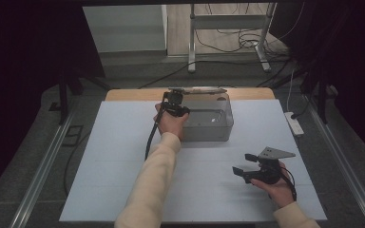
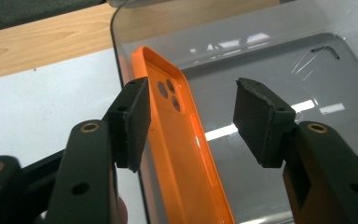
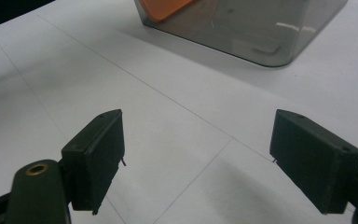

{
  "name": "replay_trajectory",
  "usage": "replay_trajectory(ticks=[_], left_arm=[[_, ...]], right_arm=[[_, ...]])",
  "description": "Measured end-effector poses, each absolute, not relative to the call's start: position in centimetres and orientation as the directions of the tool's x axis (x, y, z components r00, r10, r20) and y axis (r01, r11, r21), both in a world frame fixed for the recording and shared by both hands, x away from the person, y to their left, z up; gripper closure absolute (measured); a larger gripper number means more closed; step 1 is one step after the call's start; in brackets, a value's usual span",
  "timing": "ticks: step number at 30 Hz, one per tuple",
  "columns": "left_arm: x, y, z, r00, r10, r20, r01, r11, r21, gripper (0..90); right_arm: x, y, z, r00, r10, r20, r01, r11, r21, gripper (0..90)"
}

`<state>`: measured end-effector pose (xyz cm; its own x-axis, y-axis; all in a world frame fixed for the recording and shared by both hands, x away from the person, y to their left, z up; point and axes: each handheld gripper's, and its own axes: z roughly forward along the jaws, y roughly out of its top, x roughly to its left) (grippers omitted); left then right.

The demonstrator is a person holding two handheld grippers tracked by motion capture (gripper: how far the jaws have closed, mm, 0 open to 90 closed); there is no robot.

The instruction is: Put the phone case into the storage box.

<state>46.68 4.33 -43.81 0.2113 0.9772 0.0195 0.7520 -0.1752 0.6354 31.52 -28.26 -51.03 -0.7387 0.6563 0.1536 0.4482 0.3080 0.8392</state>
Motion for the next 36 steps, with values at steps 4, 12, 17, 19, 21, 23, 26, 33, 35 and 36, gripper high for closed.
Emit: replay_trajectory(ticks=[4,12,17,19,21,23,26,33,35,36], left_arm=[[46.5,4.8,-43.4,0.229,0.974,0.004,0.740,-0.177,0.649,44.0],[45.9,5.3,-42.8,0.321,0.945,-0.057,0.715,-0.202,0.670,39.0],[45.2,5.3,-42.2,0.377,0.924,-0.072,0.688,-0.226,0.690,38.7],[45.0,5.3,-42.0,0.406,0.911,-0.077,0.678,-0.243,0.694,38.2],[44.8,5.2,-41.9,0.434,0.898,-0.064,0.667,-0.273,0.693,37.0],[44.6,5.3,-42.0,0.460,0.884,-0.078,0.661,-0.283,0.695,36.4],[44.5,5.6,-42.1,0.494,0.864,-0.096,0.656,-0.298,0.693,35.1],[43.9,6.4,-41.9,0.549,0.825,-0.133,0.624,-0.299,0.721,32.3],[43.6,6.4,-41.8,0.564,0.814,-0.136,0.612,-0.302,0.731,31.2],[43.5,6.4,-41.8,0.570,0.810,-0.136,0.609,-0.306,0.732,30.6]], right_arm=[[31.5,-28.3,-51.0,-0.738,0.657,0.154,0.450,0.308,0.838,18.0],[31.5,-28.3,-51.0,-0.737,0.658,0.153,0.449,0.308,0.839,18.1],[31.5,-28.3,-51.0,-0.736,0.659,0.153,0.449,0.308,0.839,18.0],[31.5,-28.3,-51.0,-0.737,0.659,0.152,0.449,0.308,0.839,18.0],[31.5,-28.3,-51.0,-0.737,0.658,0.155,0.449,0.305,0.840,18.0],[31.6,-28.4,-51.1,-0.735,0.660,0.158,0.452,0.303,0.839,18.0],[31.6,-28.6,-51.1,-0.731,0.663,0.163,0.457,0.297,0.838,18.0],[31.6,-29.0,-51.3,-0.719,0.673,0.173,0.470,0.288,0.835,18.0],[31.7,-29.0,-51.4,-0.717,0.674,0.175,0.471,0.285,0.835,18.0],[31.8,-29.0,-51.4,-0.717,0.675,0.176,0.472,0.284,0.835,18.0]])
